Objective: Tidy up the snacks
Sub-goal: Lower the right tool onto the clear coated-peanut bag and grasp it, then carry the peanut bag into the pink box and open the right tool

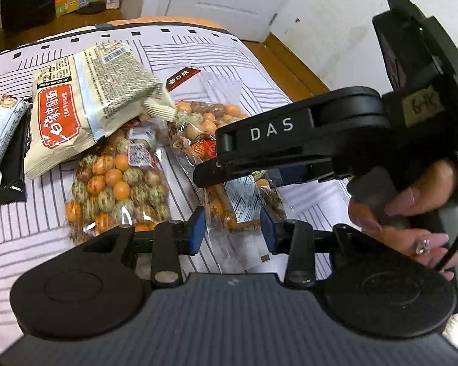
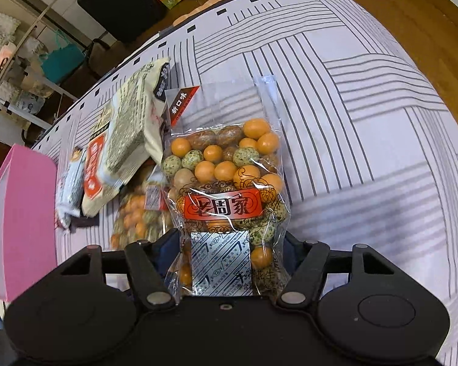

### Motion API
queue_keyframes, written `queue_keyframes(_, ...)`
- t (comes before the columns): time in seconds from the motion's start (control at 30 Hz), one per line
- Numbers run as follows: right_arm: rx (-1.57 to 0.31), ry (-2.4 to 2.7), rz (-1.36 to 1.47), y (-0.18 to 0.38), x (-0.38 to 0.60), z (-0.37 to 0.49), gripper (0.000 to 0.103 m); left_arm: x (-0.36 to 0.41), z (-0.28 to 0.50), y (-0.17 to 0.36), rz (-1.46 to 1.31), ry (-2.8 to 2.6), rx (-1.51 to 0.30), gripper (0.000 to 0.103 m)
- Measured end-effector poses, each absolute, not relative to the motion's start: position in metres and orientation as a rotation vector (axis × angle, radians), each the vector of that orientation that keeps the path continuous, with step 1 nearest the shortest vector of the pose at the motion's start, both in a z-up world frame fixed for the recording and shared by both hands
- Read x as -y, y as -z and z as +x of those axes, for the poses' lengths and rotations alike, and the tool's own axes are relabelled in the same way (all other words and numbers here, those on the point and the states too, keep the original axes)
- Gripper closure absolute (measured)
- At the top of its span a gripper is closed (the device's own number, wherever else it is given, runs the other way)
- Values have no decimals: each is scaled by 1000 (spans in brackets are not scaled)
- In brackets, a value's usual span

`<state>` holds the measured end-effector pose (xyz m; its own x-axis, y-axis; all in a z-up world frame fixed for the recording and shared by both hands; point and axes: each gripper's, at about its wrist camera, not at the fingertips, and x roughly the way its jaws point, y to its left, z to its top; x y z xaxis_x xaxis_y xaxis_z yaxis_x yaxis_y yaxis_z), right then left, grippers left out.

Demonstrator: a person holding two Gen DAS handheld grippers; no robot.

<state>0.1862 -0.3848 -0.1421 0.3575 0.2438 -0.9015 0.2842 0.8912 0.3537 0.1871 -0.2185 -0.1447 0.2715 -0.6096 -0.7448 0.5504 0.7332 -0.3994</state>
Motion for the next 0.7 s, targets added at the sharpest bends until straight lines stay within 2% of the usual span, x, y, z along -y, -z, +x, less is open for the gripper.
queue_keyframes(0.47, -1198, 2, 575, 105, 367, 147, 31, 199, 138, 91, 67, 782, -1058, 66)
queue_keyframes(0.7, -1149, -26, 566, 81, 349, 127, 31, 186, 115, 66, 93, 781, -1005, 66)
